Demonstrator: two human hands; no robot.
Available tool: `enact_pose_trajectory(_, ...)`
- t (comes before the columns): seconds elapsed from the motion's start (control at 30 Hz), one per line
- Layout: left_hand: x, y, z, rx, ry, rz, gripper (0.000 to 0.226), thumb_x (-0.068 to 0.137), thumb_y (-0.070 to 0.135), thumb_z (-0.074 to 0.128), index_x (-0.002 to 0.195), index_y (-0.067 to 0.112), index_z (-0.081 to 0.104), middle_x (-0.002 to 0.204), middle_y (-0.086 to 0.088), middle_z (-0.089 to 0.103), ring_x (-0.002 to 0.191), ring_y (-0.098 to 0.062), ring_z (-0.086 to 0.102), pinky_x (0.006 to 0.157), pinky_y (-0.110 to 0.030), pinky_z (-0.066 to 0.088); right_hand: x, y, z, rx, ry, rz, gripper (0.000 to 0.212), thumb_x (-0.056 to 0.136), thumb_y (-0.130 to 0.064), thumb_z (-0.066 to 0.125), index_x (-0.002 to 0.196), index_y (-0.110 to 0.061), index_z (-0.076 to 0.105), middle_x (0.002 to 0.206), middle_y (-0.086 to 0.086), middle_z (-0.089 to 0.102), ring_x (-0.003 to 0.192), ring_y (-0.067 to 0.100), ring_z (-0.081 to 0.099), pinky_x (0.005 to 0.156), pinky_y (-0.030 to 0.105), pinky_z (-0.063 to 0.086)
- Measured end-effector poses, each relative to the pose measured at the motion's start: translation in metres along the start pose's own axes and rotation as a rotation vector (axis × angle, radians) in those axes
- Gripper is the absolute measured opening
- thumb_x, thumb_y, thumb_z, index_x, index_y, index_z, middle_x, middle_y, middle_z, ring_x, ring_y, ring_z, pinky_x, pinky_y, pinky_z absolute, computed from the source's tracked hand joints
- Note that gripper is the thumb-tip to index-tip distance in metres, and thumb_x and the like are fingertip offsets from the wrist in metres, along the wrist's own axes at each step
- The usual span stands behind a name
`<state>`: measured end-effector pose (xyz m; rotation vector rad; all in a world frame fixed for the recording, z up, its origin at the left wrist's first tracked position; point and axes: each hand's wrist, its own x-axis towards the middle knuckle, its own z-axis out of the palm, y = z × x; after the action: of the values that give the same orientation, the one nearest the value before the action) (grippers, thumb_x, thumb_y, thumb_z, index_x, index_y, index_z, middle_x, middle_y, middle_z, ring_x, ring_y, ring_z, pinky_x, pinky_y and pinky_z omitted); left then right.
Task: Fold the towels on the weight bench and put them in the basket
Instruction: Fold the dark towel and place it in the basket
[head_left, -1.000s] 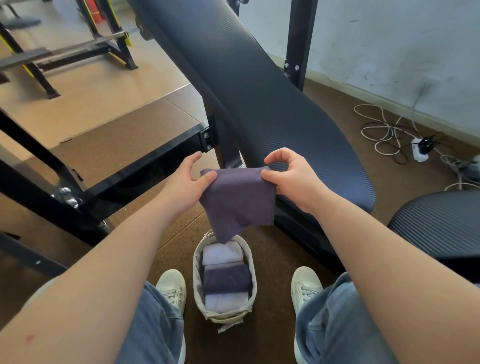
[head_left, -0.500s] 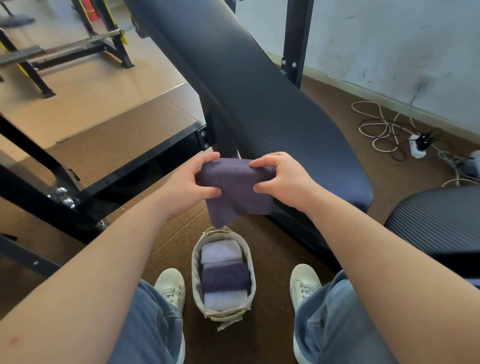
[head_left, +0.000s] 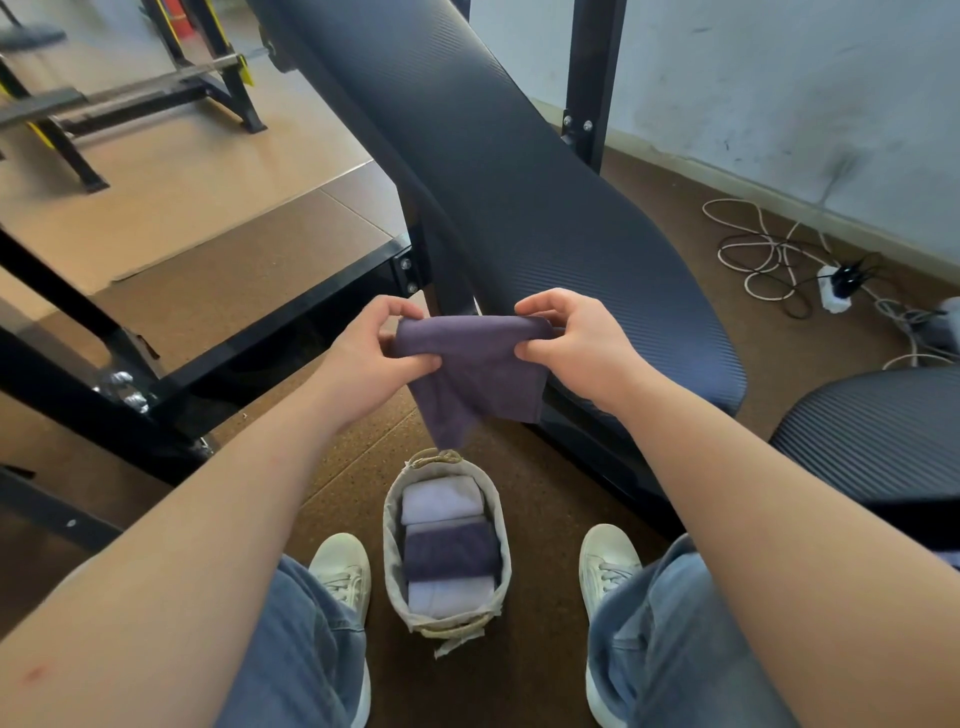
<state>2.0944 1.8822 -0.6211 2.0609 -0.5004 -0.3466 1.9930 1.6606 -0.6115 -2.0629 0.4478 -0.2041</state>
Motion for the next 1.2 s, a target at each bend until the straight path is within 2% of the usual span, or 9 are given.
enact_pose_trajectory(0.2,0.001,0.002,0.003,0.081,0.0,-0.005,0.024,0.097,0.031,0.068,0.119,0.035,0.059,0.106,0.013,0.066,0.098,-0.008,0.063,0.076,-0.026,0.054,0.001,0.002,0.0,0.01,0.036,-0.058,0.042,0.085,-0.012,0.078,0.122,-0.031,0.069,0.119,-0.014,0.067,0.113,0.009,0.063,0.099,0.033,0.055)
enact_pose_trajectory(0.43,0.0,0.003,0.005,0.233,-0.019,-0.026,0.024,0.103,0.044,0.053,0.118,0.028,0.061,0.1,0.01,0.065,0.091,-0.007,0.06,0.067,-0.022,0.042,-0.001,0.005,0.001,-0.131,-0.012,-0.075,0.05,0.086,-0.007,0.076,0.128,-0.031,0.067,0.122,-0.008,0.067,0.108,0.013,0.061,0.078,0.012,0.046)
enact_pose_trajectory(0.57,-0.002,0.006,0.007,0.239,-0.018,-0.024,0.024,0.105,0.045,0.048,0.113,0.027,0.061,0.095,0.011,0.063,0.086,-0.006,0.057,0.064,-0.019,0.038,0.001,0.006,-0.001,-0.057,0.051,-0.027,0.036,0.093,-0.012,0.068,0.125,-0.029,0.066,0.112,-0.007,0.07,0.104,0.012,0.065,0.085,0.022,0.054)
enact_pose_trajectory(0.67,0.0,0.005,0.007,0.115,-0.023,-0.06,0.031,0.105,0.049,0.043,0.121,0.028,0.059,0.107,0.01,0.066,0.096,-0.007,0.06,0.078,-0.023,0.048,0.001,0.003,0.0,0.049,0.028,0.017,0.033,0.1,-0.017,0.061,0.131,-0.028,0.061,0.11,-0.008,0.067,0.101,0.008,0.064,0.078,0.02,0.052)
enact_pose_trajectory(0.77,0.001,0.004,0.007,-0.078,-0.018,-0.11,0.031,0.104,0.05,0.046,0.126,0.03,0.056,0.12,0.005,0.066,0.112,-0.018,0.063,0.098,-0.045,0.055,-0.001,0.002,0.005,0.135,-0.007,0.049,0.032,0.106,-0.018,0.051,0.136,-0.028,0.053,0.115,-0.005,0.063,0.105,0.009,0.062,0.079,0.021,0.05)
enact_pose_trajectory(0.9,-0.001,0.012,0.01,-0.18,0.033,-0.152,0.042,0.104,0.045,0.048,0.143,0.03,0.044,0.133,0.003,0.056,0.117,-0.021,0.06,0.093,-0.045,0.058,-0.001,0.001,0.009,0.132,-0.001,0.09,0.033,0.109,-0.021,0.045,0.141,-0.031,0.049,0.12,-0.004,0.059,0.108,0.014,0.058,0.083,0.023,0.047)
enact_pose_trajectory(1.0,-0.002,0.015,0.011,-0.216,0.016,-0.152,0.052,0.102,0.037,0.058,0.146,0.034,0.032,0.136,0.001,0.052,0.115,-0.021,0.061,0.093,-0.042,0.059,-0.001,0.0,0.007,0.131,0.055,0.111,0.024,0.108,-0.019,0.046,0.127,-0.028,0.058,0.114,-0.005,0.062,0.101,0.014,0.06,0.076,0.022,0.049)
enact_pose_trajectory(1.13,-0.003,0.015,0.01,-0.171,-0.001,-0.065,0.017,0.105,0.024,0.053,0.121,0.028,0.057,0.124,0.002,0.059,0.111,-0.02,0.063,0.09,-0.041,0.061,-0.002,-0.005,0.003,0.178,0.025,0.122,0.02,0.104,-0.028,0.057,0.114,-0.028,0.074,0.118,-0.008,0.065,0.111,0.013,0.06,0.083,0.025,0.054)
enact_pose_trajectory(1.2,-0.004,0.015,0.01,-0.142,0.004,-0.036,0.019,0.107,0.022,0.049,0.111,0.028,0.066,0.118,0.003,0.063,0.11,-0.017,0.062,0.093,-0.04,0.059,-0.005,-0.008,0.0,0.138,-0.059,0.077,0.025,0.099,-0.032,0.066,0.123,-0.029,0.073,0.134,-0.011,0.056,0.123,0.012,0.052,0.086,0.022,0.05)
